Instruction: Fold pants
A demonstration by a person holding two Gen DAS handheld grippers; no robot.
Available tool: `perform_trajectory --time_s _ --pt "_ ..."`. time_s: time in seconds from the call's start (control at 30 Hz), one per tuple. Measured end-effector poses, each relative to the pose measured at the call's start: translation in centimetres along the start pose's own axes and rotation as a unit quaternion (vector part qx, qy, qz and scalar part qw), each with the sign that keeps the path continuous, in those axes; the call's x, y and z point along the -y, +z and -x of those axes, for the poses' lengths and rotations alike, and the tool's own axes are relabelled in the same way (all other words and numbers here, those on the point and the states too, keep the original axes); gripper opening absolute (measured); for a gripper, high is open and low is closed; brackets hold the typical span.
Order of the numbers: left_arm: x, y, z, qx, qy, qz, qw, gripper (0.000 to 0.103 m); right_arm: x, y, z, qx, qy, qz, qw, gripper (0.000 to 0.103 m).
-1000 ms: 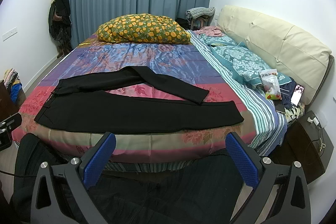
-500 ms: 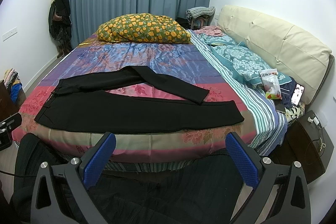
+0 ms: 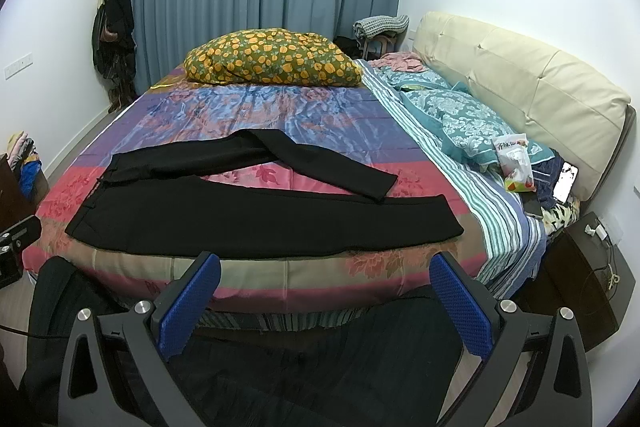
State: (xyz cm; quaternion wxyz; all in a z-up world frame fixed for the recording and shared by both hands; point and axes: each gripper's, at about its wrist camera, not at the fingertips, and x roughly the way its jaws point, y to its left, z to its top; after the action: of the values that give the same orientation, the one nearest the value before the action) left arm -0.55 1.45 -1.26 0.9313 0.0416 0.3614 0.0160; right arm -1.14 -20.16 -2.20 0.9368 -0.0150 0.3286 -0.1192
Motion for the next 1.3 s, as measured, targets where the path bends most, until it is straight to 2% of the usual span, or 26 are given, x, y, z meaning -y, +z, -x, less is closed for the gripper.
perform_trajectory --time_s 1.3 --pt "0.23 0.42 -0.01 -0.002 0.001 -0.001 1.0 0.103 0.12 -0.04 0.0 0.0 0.0 -0.001 1.0 0.103"
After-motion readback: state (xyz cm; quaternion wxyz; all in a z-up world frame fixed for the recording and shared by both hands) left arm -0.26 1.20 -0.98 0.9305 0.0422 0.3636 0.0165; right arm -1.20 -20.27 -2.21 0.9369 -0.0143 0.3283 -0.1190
